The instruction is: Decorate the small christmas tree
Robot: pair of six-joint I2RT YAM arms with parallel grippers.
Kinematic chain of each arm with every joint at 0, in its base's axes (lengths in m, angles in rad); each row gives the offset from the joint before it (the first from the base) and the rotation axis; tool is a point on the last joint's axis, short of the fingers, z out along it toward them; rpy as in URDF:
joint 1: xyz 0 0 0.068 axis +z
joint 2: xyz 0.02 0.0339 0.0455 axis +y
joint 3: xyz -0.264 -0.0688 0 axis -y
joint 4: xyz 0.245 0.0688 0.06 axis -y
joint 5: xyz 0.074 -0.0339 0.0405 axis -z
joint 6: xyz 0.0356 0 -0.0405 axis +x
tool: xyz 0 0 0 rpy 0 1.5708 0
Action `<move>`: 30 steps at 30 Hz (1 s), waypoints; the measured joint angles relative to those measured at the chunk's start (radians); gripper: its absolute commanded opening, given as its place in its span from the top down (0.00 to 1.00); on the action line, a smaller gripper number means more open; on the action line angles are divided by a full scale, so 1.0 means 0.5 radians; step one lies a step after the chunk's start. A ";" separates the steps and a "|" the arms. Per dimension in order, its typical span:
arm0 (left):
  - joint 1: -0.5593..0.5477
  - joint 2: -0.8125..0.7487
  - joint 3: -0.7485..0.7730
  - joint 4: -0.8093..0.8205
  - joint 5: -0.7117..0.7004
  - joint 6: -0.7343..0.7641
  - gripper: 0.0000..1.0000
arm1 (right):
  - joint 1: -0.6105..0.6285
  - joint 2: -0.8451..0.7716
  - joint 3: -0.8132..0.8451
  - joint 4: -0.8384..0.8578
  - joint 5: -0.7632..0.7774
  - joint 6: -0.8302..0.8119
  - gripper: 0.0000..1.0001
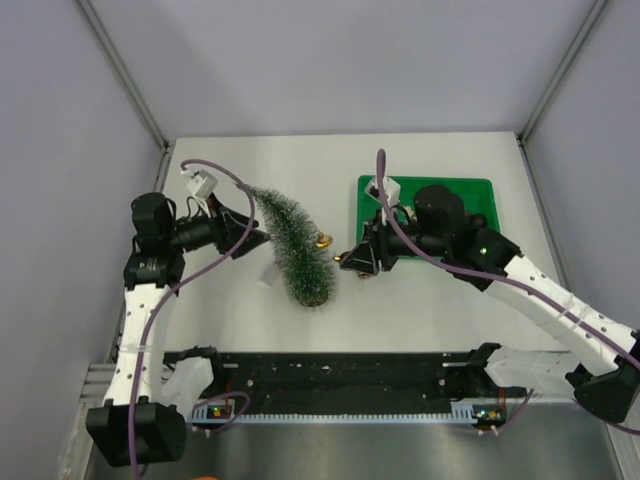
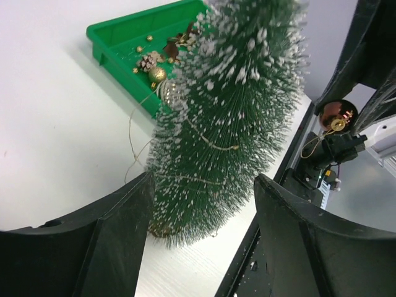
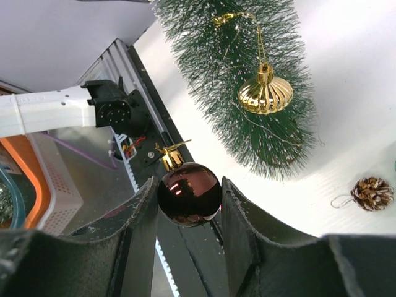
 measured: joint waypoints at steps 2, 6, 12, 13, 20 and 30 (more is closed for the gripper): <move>0.000 0.054 0.000 0.105 0.070 -0.009 0.29 | 0.000 -0.002 -0.012 0.011 0.000 0.005 0.80; 0.000 0.158 0.000 0.237 0.142 -0.016 0.29 | 0.003 -0.003 -0.023 0.031 -0.002 0.031 0.79; -0.005 0.243 0.000 0.307 0.234 0.029 0.30 | 0.005 -0.021 -0.023 0.043 -0.002 0.047 0.79; -0.011 0.256 0.000 0.308 0.256 0.042 0.31 | 0.005 -0.023 -0.023 0.045 -0.002 0.047 0.79; -0.094 0.304 -0.012 0.296 0.353 0.130 0.42 | 0.006 -0.039 -0.105 0.109 -0.002 0.087 0.80; -0.179 0.208 -0.231 0.368 0.327 -0.005 1.00 | 0.011 -0.047 -0.483 0.259 0.036 0.199 0.82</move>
